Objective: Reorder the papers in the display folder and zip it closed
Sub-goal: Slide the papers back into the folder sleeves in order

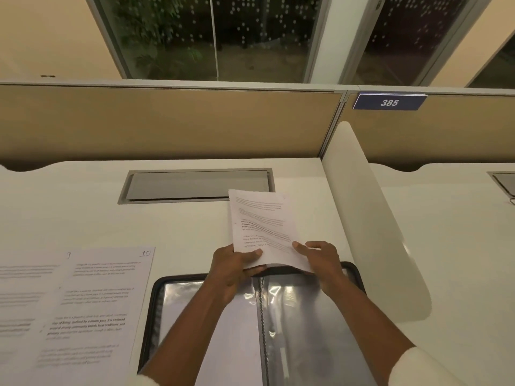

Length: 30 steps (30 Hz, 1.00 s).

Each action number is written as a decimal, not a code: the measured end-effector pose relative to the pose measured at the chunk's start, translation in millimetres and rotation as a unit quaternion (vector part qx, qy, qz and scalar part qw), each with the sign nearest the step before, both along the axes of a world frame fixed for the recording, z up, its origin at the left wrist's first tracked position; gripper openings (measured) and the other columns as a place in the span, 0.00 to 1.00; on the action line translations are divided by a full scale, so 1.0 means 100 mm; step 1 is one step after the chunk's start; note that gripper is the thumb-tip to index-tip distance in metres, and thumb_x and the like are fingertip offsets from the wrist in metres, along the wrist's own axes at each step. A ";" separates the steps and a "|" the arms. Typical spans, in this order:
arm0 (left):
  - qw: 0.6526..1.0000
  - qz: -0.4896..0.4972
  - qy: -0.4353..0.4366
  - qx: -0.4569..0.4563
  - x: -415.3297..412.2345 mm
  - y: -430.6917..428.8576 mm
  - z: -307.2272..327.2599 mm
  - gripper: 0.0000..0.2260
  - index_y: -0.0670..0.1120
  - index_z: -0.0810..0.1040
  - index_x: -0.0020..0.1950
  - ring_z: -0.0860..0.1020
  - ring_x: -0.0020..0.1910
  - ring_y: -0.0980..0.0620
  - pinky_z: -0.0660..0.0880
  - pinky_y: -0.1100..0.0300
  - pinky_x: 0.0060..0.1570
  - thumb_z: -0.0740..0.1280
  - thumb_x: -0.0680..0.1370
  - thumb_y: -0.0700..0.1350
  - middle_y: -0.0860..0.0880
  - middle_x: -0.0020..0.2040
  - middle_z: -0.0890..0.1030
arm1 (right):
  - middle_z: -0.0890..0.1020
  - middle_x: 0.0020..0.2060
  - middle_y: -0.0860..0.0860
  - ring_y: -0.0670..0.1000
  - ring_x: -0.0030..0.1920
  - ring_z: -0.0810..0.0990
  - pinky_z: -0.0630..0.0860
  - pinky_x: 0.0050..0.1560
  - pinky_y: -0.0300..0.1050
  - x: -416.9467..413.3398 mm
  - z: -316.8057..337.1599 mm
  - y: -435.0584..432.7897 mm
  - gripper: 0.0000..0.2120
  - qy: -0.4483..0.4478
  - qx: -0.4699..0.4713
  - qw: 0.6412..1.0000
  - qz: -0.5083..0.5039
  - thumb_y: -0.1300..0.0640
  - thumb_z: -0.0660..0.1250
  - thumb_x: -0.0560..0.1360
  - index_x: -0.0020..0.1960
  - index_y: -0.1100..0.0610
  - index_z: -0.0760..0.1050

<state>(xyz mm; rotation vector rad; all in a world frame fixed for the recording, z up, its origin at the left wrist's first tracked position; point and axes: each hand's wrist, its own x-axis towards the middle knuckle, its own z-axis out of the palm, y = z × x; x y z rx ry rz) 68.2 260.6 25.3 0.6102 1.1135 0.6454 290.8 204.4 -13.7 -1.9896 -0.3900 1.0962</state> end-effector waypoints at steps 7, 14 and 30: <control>0.997 -0.073 0.024 0.001 -0.41 -0.60 0.03 0.18 0.44 0.85 0.63 0.87 0.56 0.43 0.84 0.41 0.58 0.79 0.74 0.36 0.45 0.57 0.88 | 0.89 0.52 0.55 0.58 0.53 0.87 0.82 0.48 0.48 -0.06 0.16 -0.65 0.25 0.091 0.035 0.995 0.025 0.66 0.84 0.66 0.61 0.59 0.82; 0.991 -0.093 0.097 -0.014 -0.68 -0.92 -0.06 0.11 0.38 0.84 0.59 0.89 0.50 0.43 0.85 0.49 0.49 0.76 0.80 0.43 0.43 0.51 0.89 | 0.88 0.53 0.56 0.59 0.53 0.88 0.82 0.60 0.63 -0.16 0.33 -1.68 0.30 0.102 0.004 0.987 0.121 0.69 0.83 0.66 0.65 0.57 0.76; 0.925 -0.130 0.305 0.183 -0.51 -1.49 -0.10 0.03 0.48 0.82 0.50 0.87 0.44 0.53 0.85 0.44 0.50 0.73 0.82 0.44 0.54 0.45 0.88 | 0.89 0.44 0.54 0.53 0.46 0.89 0.85 0.47 0.48 0.14 0.42 -1.85 0.24 0.021 0.007 0.987 0.160 0.66 0.82 0.69 0.61 0.57 0.78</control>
